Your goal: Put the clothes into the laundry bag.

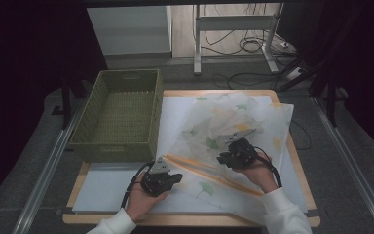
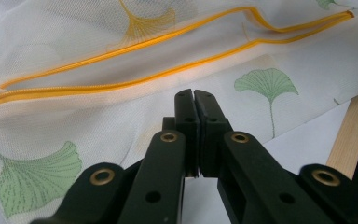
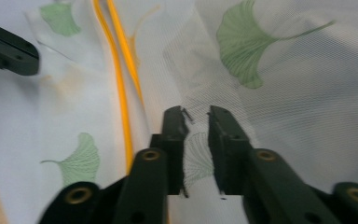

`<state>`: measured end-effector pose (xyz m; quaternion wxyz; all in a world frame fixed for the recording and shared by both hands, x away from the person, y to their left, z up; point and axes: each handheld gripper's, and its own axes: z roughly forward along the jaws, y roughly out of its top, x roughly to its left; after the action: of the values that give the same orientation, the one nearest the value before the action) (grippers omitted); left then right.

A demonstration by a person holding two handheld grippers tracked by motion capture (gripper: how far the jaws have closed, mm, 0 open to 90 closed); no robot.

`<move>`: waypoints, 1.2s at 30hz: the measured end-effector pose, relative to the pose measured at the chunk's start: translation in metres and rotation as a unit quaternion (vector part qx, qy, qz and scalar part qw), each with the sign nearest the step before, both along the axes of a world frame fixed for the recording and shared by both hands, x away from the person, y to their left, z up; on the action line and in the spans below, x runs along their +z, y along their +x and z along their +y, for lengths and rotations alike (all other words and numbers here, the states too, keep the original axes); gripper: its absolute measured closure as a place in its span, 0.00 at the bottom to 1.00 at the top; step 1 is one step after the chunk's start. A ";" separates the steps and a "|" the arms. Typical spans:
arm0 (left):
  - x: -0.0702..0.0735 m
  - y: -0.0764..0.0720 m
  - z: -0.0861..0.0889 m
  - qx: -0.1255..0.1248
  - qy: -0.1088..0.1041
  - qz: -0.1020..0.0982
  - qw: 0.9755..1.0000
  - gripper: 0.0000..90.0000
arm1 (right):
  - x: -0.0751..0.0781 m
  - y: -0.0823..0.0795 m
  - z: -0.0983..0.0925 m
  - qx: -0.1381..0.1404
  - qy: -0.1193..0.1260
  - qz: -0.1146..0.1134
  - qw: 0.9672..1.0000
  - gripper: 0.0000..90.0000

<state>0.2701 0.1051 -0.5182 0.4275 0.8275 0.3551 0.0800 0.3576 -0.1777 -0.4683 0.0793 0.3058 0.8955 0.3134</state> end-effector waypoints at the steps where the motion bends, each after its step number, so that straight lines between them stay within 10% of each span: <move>1: 0.000 0.000 0.000 -0.001 0.001 0.001 1.000 0.99 | -0.004 0.001 0.003 0.004 -0.007 0.003 1.000 0.90; 11: 0.000 0.000 0.001 -0.004 0.003 0.002 1.000 0.99 | -0.035 0.007 0.021 0.023 -0.060 0.041 0.997 0.98; 36: -0.003 0.009 0.004 0.009 -0.009 0.016 1.000 0.99 | -0.021 0.004 0.008 0.019 -0.021 0.034 0.999 0.98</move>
<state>0.2791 0.1093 -0.5215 0.4284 0.8217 0.3697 0.0673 0.3617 -0.1697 -0.4892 0.0492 0.2970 0.9099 0.2855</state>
